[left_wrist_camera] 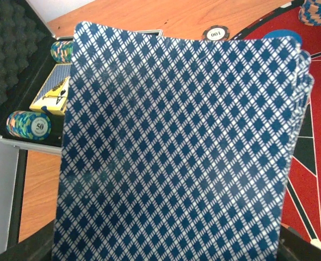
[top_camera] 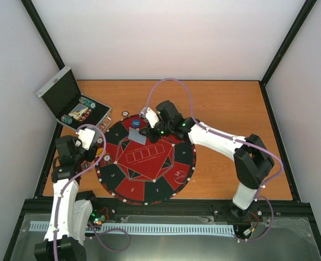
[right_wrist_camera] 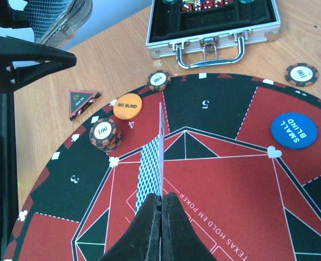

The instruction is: Distribute texas hold em gaming equipment

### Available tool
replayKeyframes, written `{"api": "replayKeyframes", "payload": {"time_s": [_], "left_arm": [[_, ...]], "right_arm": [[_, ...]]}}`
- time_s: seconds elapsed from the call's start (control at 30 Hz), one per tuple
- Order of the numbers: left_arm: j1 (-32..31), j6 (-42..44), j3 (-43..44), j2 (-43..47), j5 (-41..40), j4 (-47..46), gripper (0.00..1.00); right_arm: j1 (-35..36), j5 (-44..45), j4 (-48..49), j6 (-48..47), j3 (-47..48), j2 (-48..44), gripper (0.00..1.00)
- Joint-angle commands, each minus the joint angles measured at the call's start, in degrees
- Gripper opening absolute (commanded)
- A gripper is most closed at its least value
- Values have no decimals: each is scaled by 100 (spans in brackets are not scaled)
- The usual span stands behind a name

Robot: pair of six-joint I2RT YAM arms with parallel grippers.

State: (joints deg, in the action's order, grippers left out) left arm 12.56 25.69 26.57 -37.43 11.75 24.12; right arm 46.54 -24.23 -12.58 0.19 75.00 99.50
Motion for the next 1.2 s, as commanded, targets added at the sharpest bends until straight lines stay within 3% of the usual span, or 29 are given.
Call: {"api": "replayKeyframes", "payload": {"time_s": [0.0, 0.5, 0.8, 1.17], "left_arm": [[103, -186, -20, 122, -80, -331, 63], [108, -258, -11, -120, -18, -280, 61], [111, -266, -18, -181, -57, -323, 60], [102, -258, -29, -189, -48, -342, 60]], "right_arm": [[13, 48, 404, 134, -209, -4, 3], [4, 162, 600, 466, -380, 224, 3], [266, -1109, 1086, 1208, -436, 900, 3], [338, -953, 986, 1234, -192, 1231, 3]]}}
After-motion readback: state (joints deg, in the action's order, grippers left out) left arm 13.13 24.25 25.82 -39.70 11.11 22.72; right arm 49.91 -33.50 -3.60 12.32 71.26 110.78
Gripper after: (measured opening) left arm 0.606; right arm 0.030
